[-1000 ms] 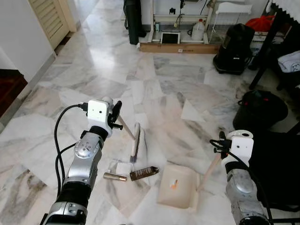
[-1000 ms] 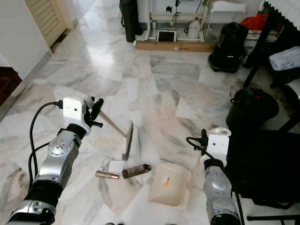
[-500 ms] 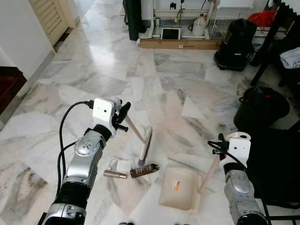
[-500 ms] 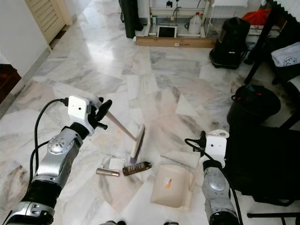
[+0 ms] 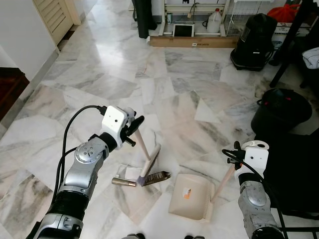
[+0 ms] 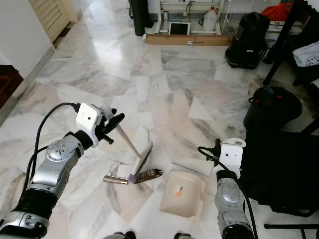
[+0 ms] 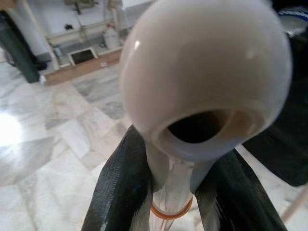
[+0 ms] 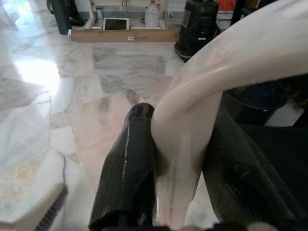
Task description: Sweep floor
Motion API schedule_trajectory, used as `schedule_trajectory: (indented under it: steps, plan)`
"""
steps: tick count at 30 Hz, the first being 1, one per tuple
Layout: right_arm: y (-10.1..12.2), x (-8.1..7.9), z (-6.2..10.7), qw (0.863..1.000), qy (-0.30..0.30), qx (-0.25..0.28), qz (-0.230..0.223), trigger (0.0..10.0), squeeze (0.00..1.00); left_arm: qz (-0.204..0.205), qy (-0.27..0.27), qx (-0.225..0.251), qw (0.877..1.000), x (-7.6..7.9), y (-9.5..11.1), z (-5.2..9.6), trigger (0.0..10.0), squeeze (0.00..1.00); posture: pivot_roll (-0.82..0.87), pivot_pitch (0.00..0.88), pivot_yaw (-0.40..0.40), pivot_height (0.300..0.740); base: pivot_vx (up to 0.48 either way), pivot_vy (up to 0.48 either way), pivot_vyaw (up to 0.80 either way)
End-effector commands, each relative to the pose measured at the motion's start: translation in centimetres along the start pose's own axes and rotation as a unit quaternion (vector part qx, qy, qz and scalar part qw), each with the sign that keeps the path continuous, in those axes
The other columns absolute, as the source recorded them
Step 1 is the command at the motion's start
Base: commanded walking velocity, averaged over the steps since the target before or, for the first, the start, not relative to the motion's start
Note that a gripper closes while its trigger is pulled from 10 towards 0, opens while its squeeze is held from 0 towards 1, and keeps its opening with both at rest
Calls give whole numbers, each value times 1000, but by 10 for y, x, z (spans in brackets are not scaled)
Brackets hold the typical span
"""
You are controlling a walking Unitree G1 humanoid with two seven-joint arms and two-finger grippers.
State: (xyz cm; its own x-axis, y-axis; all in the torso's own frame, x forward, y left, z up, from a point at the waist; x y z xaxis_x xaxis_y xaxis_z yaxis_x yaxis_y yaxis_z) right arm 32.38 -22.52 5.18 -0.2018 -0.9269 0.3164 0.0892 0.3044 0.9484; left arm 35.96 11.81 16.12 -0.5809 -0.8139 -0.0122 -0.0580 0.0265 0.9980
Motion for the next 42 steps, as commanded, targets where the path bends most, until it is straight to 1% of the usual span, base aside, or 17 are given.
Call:
schedule_trajectory:
  steps: [1,2,4,6,10,12,16,17,20,22,24,30,31,33,38,39,42]
  plan:
    - [1,2,0,1000,-8,5,-5,10000,0,-18,-14,13,1000,4,10,-1,10000,0,82,181,54,740,0,0,0]
    - [1,2,0,1000,-8,5,-5,10000,0,-18,-14,13,1000,4,10,-1,10000,0,82,181,54,740,0,0,0]
    - [2,4,0,1000,-10,7,-5,10000,0,-17,-22,0,1000,9,2,1,10000,0,78,181,54,740,0,0,0]
    - [3,5,0,1000,-12,9,-6,10000,0,-20,-21,-2,1000,9,0,2,10000,0,76,182,55,740,0,0,0]
    - [3,5,0,1000,-12,10,-5,10000,0,-24,-7,13,1000,6,7,2,10000,0,79,183,53,740,0,0,0]
    - [3,5,-1,1000,-13,9,-6,10000,0,-36,6,25,999,2,12,3,10000,0,80,182,53,740,0,0,0]
    - [3,5,-1,1000,-13,10,-6,10000,0,-60,6,23,998,0,13,5,10000,0,78,183,54,740,0,0,0]
    - [3,5,-1,1000,-13,10,-6,10000,0,-72,8,21,997,-2,13,8,10000,0,80,183,55,740,0,0,0]
    - [3,5,-1,1000,-13,10,-8,10000,0,-76,13,21,997,-4,13,10,10000,0,79,182,55,740,0,0,0]
    - [3,5,-1,1000,-13,10,-8,10000,0,-80,10,15,997,-4,10,11,10000,0,79,181,53,740,0,0,0]
    - [3,5,-2,1000,-12,9,-7,10000,0,-87,-2,-7,996,0,0,11,10000,0,74,180,54,740,0,0,0]
    - [4,9,-2,1000,-16,11,-6,10000,0,-79,-16,-31,996,7,-15,11,10000,0,58,179,53,740,0,0,0]
    - [4,11,-2,1000,-18,12,-5,10000,0,-83,-22,-42,995,9,-22,13,10000,0,53,177,52,740,0,0,0]
    - [4,12,-1,1000,-19,12,-4,10000,0,-85,-25,-49,995,11,-26,14,10000,0,51,177,52,740,0,0,0]
    - [2,14,-1,1000,-20,11,-2,10000,0,-79,-35,-55,995,16,-28,12,10000,0,47,174,51,740,0,0,0]
    - [3,15,-1,1000,-21,11,-2,10000,0,-68,-39,-52,996,18,-27,10,10000,0,48,173,52,740,0,0,0]
    - [3,15,-1,1000,-22,11,-3,10000,0,-61,-41,-49,996,20,-25,8,10000,0,47,170,52,740,0,0,0]
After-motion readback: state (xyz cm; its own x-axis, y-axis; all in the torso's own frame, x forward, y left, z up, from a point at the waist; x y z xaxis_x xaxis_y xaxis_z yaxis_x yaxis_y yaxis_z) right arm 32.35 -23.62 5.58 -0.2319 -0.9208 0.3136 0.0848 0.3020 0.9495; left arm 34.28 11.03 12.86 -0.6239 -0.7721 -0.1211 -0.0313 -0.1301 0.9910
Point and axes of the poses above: a point about 5 cm out from each wrist's last joint towards the gripper, its own z axis pointing back from the gripper into the wrist, its own y axis along the axis of the wrist's last joint, x = y × z, the point moved 3 cm from there along -z, pointing out of the wrist towards the gripper, and after that the axes turned 13 degrees about z, right-handed, at the moved point
